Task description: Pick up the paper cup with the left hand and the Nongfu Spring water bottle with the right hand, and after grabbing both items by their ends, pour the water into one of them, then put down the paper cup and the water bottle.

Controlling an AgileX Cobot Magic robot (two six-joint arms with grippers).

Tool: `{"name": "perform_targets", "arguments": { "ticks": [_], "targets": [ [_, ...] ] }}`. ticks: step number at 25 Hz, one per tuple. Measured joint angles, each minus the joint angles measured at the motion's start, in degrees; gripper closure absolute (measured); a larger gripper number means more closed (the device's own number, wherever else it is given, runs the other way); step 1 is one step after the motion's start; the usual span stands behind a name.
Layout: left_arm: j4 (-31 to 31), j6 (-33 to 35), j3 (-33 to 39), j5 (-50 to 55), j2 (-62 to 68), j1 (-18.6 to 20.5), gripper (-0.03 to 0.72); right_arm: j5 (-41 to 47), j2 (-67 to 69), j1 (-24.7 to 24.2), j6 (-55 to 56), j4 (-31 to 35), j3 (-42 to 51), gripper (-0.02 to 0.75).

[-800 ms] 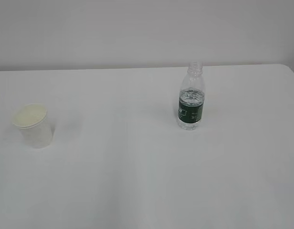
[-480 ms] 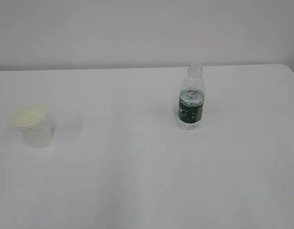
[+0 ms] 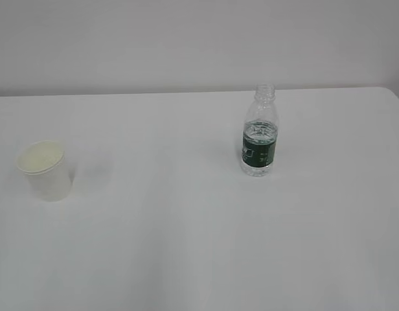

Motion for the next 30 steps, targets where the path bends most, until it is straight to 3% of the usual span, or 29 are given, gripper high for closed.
{"name": "perform_targets", "arguments": {
  "ticks": [30],
  "targets": [
    [0.00,0.00,0.00,0.00,0.00,0.00,0.148,0.00,0.00,0.00,0.00,0.00,0.00,0.153]
  ]
}}
